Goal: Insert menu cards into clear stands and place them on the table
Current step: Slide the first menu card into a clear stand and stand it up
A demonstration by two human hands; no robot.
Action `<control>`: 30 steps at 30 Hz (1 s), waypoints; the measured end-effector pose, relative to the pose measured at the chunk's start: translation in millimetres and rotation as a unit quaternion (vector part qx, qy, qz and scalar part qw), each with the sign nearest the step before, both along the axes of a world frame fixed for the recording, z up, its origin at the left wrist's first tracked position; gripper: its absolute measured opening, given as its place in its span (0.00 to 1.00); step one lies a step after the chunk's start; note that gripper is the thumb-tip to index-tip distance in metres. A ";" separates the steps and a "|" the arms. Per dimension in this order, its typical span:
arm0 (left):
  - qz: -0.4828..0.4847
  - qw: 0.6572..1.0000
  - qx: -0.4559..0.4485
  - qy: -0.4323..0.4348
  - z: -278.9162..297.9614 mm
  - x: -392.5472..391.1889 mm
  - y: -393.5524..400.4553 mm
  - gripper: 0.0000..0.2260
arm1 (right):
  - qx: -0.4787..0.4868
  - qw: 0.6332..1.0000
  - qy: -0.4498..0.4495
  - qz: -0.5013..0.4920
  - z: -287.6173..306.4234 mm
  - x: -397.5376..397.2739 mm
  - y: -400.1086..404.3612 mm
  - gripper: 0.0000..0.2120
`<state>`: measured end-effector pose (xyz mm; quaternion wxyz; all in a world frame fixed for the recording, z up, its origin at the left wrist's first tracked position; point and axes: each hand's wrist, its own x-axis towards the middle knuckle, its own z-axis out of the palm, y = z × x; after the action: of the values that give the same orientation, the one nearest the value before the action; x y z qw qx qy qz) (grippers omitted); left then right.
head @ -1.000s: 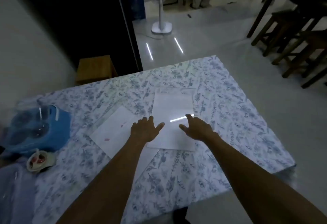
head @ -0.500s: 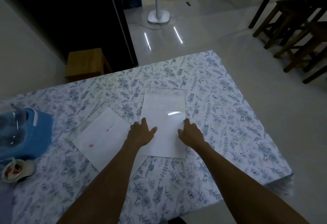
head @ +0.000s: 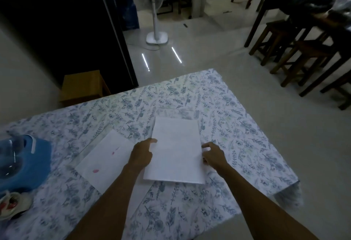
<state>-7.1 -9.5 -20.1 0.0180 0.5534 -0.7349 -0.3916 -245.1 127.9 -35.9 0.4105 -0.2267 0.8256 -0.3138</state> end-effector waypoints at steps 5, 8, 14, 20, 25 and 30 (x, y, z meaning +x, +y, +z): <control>-0.050 0.998 -0.024 0.042 14.5 3.1 1.9 0.25 | -0.033 0.997 -0.068 -0.025 21.6 -13.7 24.9 0.13; -0.070 0.995 -0.014 0.067 17.9 2.5 6.6 0.24 | -0.044 0.995 -0.080 -0.033 40.8 -16.4 39.6 0.15; -0.096 0.991 -0.001 0.089 21.4 4.0 26.8 0.20 | -0.063 0.994 -0.069 -0.056 47.9 -17.1 57.9 0.15; -0.108 0.985 -0.027 0.133 24.1 21.0 33.2 0.14 | -0.110 0.985 -0.118 -0.056 52.0 -17.5 67.3 0.11; -0.088 0.978 -0.094 0.163 36.0 28.9 14.8 0.12 | -0.161 0.977 -0.133 -0.044 68.1 -27.5 35.1 0.11; -0.039 0.972 -0.113 0.202 51.3 19.1 -7.3 0.09 | -0.196 0.972 -0.125 -0.045 79.2 -34.6 -24.4 0.10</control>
<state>12.0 -16.8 31.1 0.2136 0.4283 -0.7762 -0.4104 -279.7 103.5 43.3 0.4432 -0.2249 0.6994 -0.5137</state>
